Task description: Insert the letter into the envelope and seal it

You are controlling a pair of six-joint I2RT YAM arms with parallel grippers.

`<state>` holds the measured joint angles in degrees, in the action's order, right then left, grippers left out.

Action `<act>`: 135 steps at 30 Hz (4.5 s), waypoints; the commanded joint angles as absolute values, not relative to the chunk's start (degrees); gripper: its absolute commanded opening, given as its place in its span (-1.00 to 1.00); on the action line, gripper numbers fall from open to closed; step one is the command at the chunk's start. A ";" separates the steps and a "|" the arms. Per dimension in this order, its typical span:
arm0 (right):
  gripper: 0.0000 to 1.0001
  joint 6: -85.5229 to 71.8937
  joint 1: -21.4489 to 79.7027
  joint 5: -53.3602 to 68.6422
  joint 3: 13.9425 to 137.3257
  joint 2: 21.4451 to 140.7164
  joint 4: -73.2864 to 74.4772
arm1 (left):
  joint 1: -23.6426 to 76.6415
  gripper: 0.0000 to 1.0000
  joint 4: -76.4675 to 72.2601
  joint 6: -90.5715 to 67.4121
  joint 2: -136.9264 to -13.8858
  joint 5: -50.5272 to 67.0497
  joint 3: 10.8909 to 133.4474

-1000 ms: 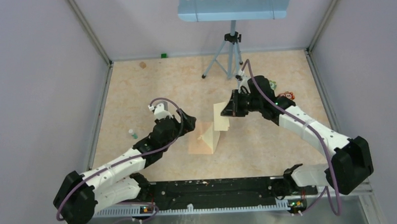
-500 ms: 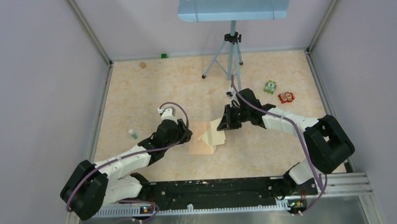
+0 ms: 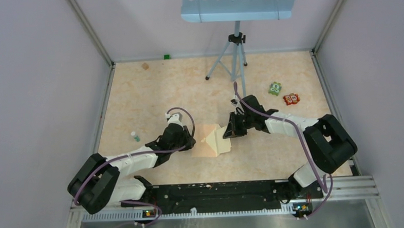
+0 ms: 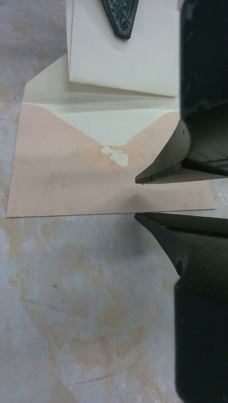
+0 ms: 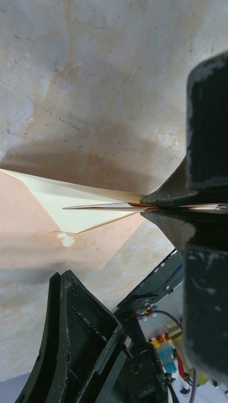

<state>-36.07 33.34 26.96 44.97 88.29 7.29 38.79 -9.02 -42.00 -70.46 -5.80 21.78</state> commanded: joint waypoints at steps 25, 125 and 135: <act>-1.00 -34.74 32.06 27.36 45.73 94.19 4.15 | 40.52 -0.33 -10.90 -44.99 -75.01 -5.92 23.01; -1.00 -31.86 32.78 21.26 35.78 86.71 -6.29 | 47.59 -0.76 -1.75 -49.98 -71.66 -3.87 25.88; -1.00 -30.01 32.78 20.93 38.26 88.35 -2.00 | 47.44 -0.45 2.14 -40.84 -71.99 -6.48 30.77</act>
<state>-31.59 32.51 21.10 35.29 87.15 -3.64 47.37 1.76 -45.56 -70.63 -5.65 28.23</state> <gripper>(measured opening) 0.004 0.280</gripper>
